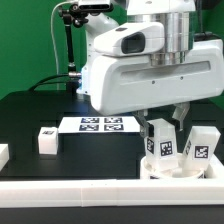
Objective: Assemble stool
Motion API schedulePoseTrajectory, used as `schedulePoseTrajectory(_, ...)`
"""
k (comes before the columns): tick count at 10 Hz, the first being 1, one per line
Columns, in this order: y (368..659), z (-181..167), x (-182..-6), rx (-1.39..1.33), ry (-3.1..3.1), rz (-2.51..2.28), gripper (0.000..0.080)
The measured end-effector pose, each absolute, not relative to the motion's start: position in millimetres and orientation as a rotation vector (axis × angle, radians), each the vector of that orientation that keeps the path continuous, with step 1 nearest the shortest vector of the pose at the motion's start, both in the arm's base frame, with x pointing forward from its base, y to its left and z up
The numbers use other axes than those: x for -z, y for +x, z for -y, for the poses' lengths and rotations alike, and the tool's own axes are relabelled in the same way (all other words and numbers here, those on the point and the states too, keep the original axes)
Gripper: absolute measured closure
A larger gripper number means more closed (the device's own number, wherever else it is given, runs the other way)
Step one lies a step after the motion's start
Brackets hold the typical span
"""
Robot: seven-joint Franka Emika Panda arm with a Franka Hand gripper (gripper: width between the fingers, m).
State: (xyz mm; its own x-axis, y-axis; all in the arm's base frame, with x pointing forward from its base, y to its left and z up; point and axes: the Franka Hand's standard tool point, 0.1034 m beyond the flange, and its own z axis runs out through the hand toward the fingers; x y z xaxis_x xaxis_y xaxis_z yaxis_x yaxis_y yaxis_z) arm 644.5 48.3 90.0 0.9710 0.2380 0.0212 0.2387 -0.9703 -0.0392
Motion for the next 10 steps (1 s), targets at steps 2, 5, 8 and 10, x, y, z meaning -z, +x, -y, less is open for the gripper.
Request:
schedulePoseTrajectory(2, 644, -51, -89.6, 0.021, -3.067, 0.094, 0.0461)
schedulePoseTrajectory(5, 645, -53, -89.1, 0.004, -2.992, -0.394, 0.0461)
schedulePoseTrajectory(8, 645, -58, -88.9, -0.017, -2.912, -0.798, 0.0461)
schedulePoseTrajectory(10, 646, -65, -89.0, -0.019, -2.835, -1.038, 0.0461)
